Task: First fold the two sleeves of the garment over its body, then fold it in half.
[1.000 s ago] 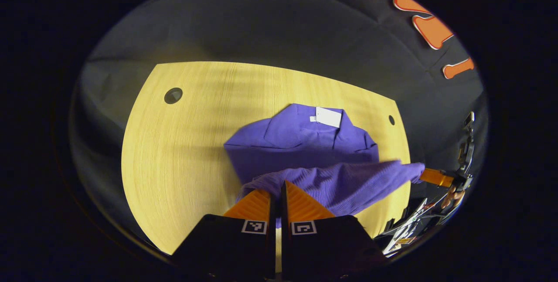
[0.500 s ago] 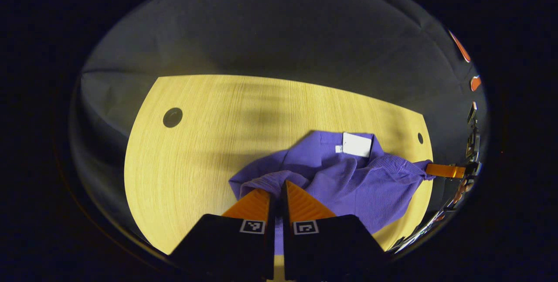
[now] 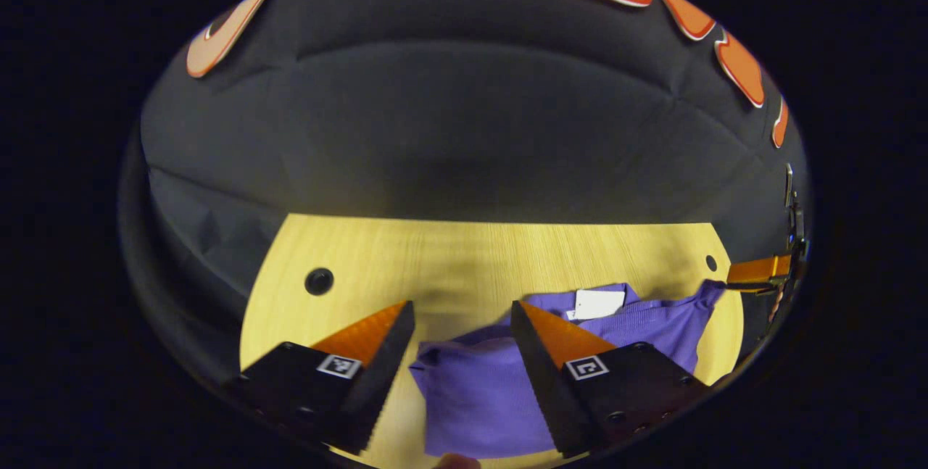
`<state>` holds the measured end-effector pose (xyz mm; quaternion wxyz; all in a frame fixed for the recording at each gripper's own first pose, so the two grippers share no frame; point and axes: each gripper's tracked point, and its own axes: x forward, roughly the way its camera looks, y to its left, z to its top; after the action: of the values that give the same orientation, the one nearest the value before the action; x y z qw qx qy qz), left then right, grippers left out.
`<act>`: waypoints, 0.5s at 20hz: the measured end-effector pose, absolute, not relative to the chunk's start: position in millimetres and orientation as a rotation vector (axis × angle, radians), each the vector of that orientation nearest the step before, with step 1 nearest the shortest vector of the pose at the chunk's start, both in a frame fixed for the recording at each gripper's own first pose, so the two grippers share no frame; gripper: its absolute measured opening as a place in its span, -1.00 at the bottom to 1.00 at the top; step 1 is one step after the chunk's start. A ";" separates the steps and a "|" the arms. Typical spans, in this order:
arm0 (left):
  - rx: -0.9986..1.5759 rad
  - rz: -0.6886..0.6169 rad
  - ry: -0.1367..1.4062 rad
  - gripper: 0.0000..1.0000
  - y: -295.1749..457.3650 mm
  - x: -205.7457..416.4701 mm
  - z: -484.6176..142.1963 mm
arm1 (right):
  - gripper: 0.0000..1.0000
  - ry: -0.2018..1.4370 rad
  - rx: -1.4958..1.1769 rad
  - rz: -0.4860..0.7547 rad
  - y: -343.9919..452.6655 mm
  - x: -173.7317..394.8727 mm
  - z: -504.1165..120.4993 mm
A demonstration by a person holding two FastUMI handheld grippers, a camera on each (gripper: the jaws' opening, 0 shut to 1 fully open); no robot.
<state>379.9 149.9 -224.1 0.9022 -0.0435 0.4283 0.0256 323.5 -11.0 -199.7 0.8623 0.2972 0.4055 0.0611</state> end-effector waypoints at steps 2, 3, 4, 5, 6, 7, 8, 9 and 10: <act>-0.105 0.046 0.859 0.81 139.6 374.6 -210.6 | 0.66 0.790 0.618 0.120 -16.1 321.9 -180.6; -0.126 0.038 0.845 0.85 140.0 370.2 -198.7 | 0.78 0.763 0.596 0.114 -17.6 319.2 -174.2; -0.144 0.029 0.826 0.89 140.5 366.5 -187.8 | 0.83 0.737 0.569 0.109 -19.7 313.9 -167.5; -0.154 0.028 0.810 0.95 142.1 361.9 -177.4 | 0.93 0.713 0.536 0.106 -20.8 306.7 -160.3; -0.155 0.024 0.792 0.96 143.3 356.2 -170.5 | 0.95 0.687 0.500 0.098 -20.0 299.7 -153.2; -0.145 0.024 0.774 0.96 144.1 350.7 -162.2 | 0.95 0.658 0.463 0.092 -20.0 292.9 -145.3; -0.126 0.021 0.754 0.96 141.9 345.0 -156.3 | 0.94 0.629 0.428 0.088 -18.4 284.6 -138.2; -0.101 0.021 0.731 0.96 142.4 338.6 -147.5 | 0.95 0.603 0.393 0.097 -14.6 276.4 -130.7; -0.079 0.015 0.705 0.96 143.6 331.2 -138.5 | 0.95 0.580 0.355 0.098 -11.1 268.9 -123.8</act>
<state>331.2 143.6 -138.5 0.9378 -0.0385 0.3451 0.0074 268.9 -11.1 -123.8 0.9415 0.1740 0.2845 0.0480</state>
